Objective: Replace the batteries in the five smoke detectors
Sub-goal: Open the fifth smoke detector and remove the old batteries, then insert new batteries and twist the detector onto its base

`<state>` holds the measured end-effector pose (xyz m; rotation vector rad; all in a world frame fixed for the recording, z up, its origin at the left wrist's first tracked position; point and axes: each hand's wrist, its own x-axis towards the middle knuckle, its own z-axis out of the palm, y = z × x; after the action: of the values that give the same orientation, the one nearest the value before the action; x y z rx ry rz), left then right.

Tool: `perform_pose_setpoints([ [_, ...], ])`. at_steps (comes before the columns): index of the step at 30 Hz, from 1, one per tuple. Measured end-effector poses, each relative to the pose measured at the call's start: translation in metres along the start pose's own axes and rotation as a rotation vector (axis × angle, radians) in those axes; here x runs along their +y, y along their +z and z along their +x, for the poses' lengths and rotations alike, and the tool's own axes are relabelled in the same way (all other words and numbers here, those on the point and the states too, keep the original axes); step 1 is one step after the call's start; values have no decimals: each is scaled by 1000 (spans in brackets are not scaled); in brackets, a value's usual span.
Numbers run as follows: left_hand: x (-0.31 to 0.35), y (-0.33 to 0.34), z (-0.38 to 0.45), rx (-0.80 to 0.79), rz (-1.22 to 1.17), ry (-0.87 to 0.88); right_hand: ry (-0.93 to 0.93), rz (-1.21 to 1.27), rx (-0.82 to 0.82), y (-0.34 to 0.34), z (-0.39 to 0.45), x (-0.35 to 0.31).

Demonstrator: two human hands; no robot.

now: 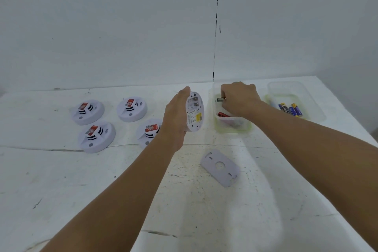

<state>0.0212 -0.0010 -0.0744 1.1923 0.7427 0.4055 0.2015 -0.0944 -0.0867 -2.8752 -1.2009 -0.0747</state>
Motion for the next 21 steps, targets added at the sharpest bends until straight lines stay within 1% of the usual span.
perform_pose_setpoints([
  [2, -1, -4, -3, 3, -23, -2, 37, 170, 77, -5, -4, 2],
  [4, -2, -8, -7, 6, -51, -2, 69, 394, 155, -11, -12, 4],
  [8, -10, -17, -16, -7, -112, -7, 111, 780, 353, -27, -44, -3],
  [10, -15, -21, -22, -14, -141, -15, 124, 927, 443, -33, -67, -11],
  [12, -19, -24, -29, -27, -170, -21, 120, 1053, 498, -35, -89, -19],
  [16, -28, -27, -43, -26, -216, -33, 81, 1258, 459, -24, -127, -40],
  [21, -43, -31, -58, -63, -252, -48, 66, 1411, 352, -9, -161, -62],
])
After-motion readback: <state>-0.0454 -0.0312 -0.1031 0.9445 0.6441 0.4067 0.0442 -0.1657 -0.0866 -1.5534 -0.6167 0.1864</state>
